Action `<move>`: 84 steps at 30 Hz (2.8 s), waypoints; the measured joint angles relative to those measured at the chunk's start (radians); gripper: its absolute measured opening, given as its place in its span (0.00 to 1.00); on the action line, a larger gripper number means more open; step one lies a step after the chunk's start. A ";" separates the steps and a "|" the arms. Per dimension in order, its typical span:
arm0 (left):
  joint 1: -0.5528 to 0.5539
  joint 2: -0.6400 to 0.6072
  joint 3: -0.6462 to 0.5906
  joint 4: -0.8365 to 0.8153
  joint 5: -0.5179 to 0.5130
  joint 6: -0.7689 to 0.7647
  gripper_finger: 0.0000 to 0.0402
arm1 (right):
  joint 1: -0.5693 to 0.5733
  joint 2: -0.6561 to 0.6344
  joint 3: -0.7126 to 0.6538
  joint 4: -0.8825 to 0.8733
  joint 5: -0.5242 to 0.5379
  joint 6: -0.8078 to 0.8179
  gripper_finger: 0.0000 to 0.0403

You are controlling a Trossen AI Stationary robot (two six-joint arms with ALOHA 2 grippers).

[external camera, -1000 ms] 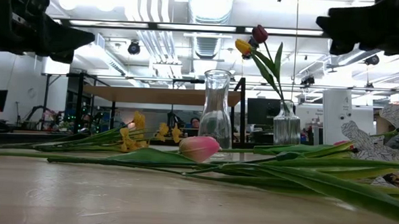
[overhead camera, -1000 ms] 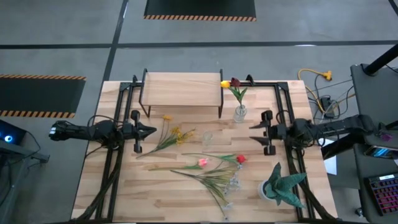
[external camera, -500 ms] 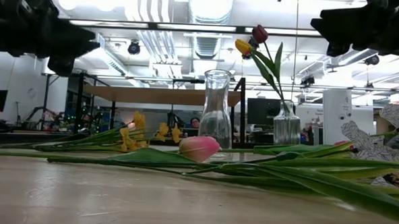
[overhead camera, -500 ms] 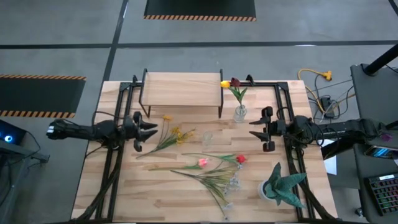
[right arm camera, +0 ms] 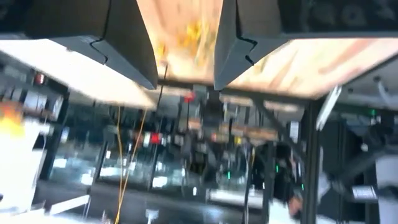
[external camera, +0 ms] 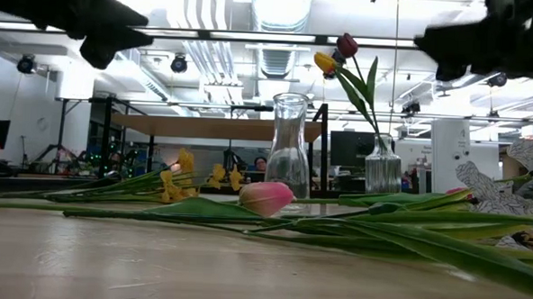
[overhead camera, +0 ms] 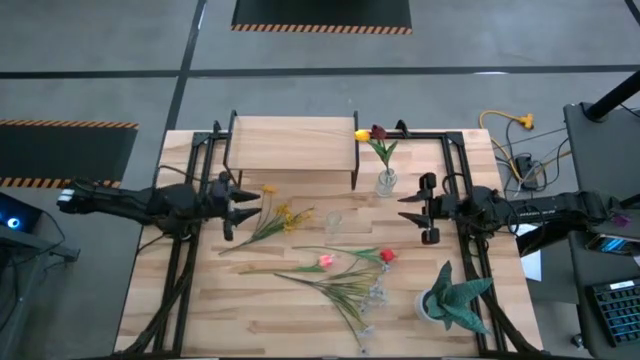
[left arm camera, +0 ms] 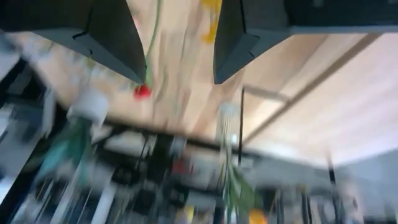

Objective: Pick and place flowers into a vace then onto a shelf
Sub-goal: Put the yellow flowers into the bottom transparent vase

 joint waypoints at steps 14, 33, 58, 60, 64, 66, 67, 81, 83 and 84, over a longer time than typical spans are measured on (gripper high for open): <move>0.000 0.271 0.249 -0.354 -0.005 -0.049 0.43 | -0.043 -0.115 0.096 -0.435 0.142 0.020 0.31; 0.000 0.372 0.180 -0.287 -0.058 -0.210 0.43 | -0.045 -0.274 0.125 -0.562 -0.108 -0.017 0.30; 0.000 0.755 0.271 -0.259 0.005 -0.229 0.57 | -0.044 -0.267 0.124 -0.560 -0.105 -0.073 0.25; 0.000 0.754 0.275 -0.273 0.005 -0.230 0.59 | -0.044 -0.267 0.124 -0.560 -0.105 -0.080 0.25; 0.001 0.753 0.315 -0.376 0.044 -0.242 0.62 | -0.044 -0.267 0.124 -0.560 -0.105 -0.086 0.24; 0.000 0.752 0.358 -0.473 0.069 -0.263 0.62 | -0.044 -0.267 0.124 -0.560 -0.105 -0.086 0.24; 0.000 0.752 0.383 -0.521 0.072 -0.278 0.62 | -0.044 -0.267 0.124 -0.560 -0.105 -0.085 0.24; 0.000 0.760 0.384 -0.676 0.133 -0.450 0.62 | -0.044 -0.267 0.124 -0.563 -0.107 -0.048 0.21; 0.000 0.760 0.345 -0.656 0.154 -0.452 0.62 | -0.044 -0.267 0.124 -0.568 -0.107 -0.048 0.21; -0.001 0.761 0.324 -0.639 0.154 -0.453 0.62 | -0.044 -0.266 0.123 -0.571 -0.107 -0.048 0.20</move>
